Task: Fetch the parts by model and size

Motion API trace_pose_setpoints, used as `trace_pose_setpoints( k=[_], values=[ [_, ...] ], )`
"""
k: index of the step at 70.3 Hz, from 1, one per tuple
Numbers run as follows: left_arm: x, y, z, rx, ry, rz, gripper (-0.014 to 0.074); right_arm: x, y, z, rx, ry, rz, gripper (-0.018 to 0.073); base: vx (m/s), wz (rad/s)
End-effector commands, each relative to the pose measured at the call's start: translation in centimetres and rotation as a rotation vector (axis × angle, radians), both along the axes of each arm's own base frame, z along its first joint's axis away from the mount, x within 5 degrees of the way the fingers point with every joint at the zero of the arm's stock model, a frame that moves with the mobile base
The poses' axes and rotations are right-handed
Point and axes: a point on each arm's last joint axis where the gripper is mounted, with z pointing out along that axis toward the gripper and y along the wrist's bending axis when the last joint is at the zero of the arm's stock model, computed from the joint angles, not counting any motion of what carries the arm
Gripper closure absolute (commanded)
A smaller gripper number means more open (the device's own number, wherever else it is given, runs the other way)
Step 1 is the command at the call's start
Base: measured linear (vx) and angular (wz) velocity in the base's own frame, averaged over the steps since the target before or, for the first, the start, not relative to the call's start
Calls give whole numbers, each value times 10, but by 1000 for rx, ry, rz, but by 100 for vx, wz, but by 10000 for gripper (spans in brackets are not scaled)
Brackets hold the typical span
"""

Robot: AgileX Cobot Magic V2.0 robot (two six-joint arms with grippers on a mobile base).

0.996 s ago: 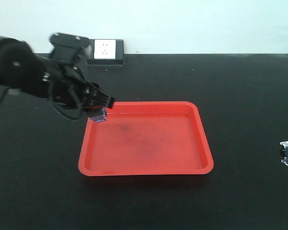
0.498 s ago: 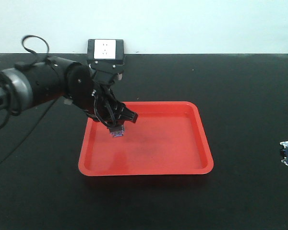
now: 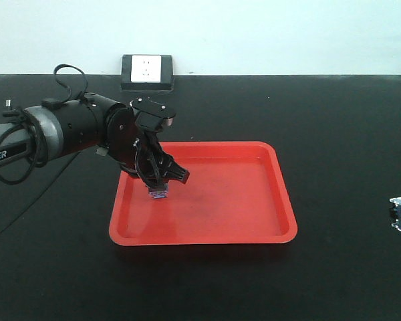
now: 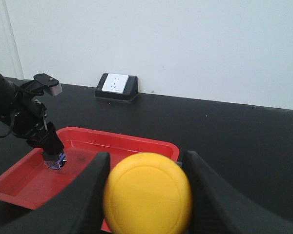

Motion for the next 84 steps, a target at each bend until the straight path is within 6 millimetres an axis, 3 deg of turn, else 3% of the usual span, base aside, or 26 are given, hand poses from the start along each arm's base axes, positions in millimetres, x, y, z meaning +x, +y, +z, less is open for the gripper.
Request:
trace_pose_setpoints(
  k=[1,10,24,42,53,63,74,84],
  values=[
    [3,-3,27,-54,-92,6,382,1,0,15,19,-91,0,564,0,0],
    [4,-4,15,-43,-52,10,337,1,0,15,19,-91,0,564,0,0],
    [4,-4,14,-41,-46,11,242,1,0,15,19,-91,0,564,0,0],
    [-2,-3,34,-77,-69,23,103,1,0,15,19,-91,0,564,0,0],
    [-15,0,73,-112,-154,-4,100,1,0,15,19,-91,0,564,0,0],
    [-41,9,123,-130,-245,-59,101,1,0,15,19,-91,0,564,0,0],
    [-81,28,177,-155,-359,-90,101,1,0,15,19,-91,0,564,0,0],
    [-124,53,210,-208,-465,-88,101,1,0,15,19,-91,0,564,0,0]
  ],
)
